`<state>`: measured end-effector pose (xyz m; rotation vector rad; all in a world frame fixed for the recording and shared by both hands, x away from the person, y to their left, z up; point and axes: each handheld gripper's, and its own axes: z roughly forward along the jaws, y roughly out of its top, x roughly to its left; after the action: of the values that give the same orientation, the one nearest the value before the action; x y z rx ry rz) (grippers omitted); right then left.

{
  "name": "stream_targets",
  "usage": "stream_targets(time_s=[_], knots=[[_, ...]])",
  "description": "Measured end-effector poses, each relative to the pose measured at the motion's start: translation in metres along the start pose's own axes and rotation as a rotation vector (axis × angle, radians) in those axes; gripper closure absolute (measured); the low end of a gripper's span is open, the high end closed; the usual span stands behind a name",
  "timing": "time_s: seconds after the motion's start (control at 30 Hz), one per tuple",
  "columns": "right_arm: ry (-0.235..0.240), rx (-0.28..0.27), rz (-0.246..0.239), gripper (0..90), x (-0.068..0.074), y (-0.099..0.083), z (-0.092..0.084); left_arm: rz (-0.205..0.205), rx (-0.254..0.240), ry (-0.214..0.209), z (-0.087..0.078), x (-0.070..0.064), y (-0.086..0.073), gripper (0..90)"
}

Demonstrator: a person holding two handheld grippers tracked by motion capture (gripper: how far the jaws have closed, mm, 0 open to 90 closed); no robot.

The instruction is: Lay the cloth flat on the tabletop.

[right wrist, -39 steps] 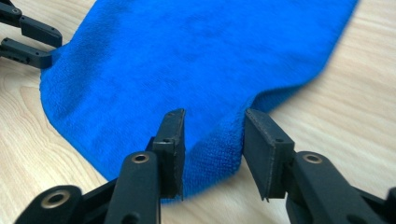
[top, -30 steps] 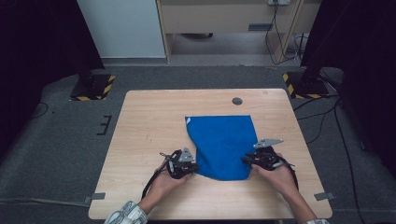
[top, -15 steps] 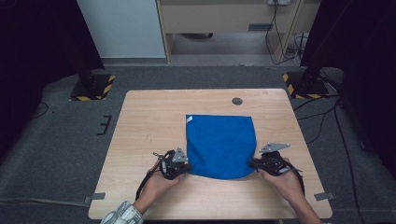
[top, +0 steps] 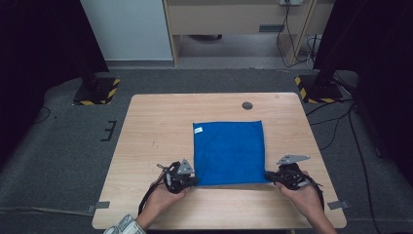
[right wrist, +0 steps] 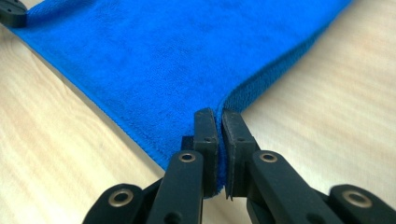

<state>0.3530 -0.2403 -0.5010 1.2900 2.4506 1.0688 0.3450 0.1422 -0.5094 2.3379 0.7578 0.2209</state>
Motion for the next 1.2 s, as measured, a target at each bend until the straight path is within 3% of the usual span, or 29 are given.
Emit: stream_targets(time_s=[0.17,0.33,0.43,0.5,0.6,0.77,0.9,0.93,0.97,1.03,1.2], knots=[[0.013,-0.005,0.015,86.4,0.002,-0.002,-0.003,0.013,0.008,0.017,-0.005,-0.011,-0.001,87.7],[0.021,-0.008,0.013,86.6,0.005,-0.003,-0.008,-0.015,0.005,0.018,-0.009,-0.011,-0.004,87.5],[0.024,-0.005,0.015,86.6,0.007,-0.008,-0.012,-0.002,0.013,0.019,-0.007,-0.014,-0.003,86.2],[0.021,-0.003,0.02,86.6,0.008,-0.012,-0.015,0.011,0.02,0.034,-0.005,-0.016,-0.003,82.2],[0.021,0.009,0.026,86.4,0.009,-0.015,-0.017,-0.005,0.018,0.075,-0.005,-0.014,-0.005,70.7],[0.013,0.016,0.04,82.9,0.005,-0.019,-0.017,-0.029,0.002,0.073,-0.008,-0.011,-0.008,59.6],[-0.013,-0.005,0.062,60.9,0.003,-0.021,-0.02,-0.023,-0.014,0.071,-0.01,-0.013,-0.008,50.9],[-0.027,-0.022,0.048,53.8,0.002,-0.021,-0.021,-0.018,-0.046,0.069,-0.013,-0.013,-0.006,47.5],[-0.039,-0.032,0.05,47.8,0.003,-0.02,-0.023,-0.018,-0.046,0.069,-0.013,-0.013,-0.006,44.9],[-0.05,-0.049,0.036,42.1,0.003,-0.019,-0.023,-0.013,-0.083,0.083,-0.015,-0.009,-0.003,38.4],[-0.108,-0.065,0.029,28.4,0.002,-0.017,-0.022,-0.029,-0.101,0.083,-0.018,-0.001,-0.001,32.9]])
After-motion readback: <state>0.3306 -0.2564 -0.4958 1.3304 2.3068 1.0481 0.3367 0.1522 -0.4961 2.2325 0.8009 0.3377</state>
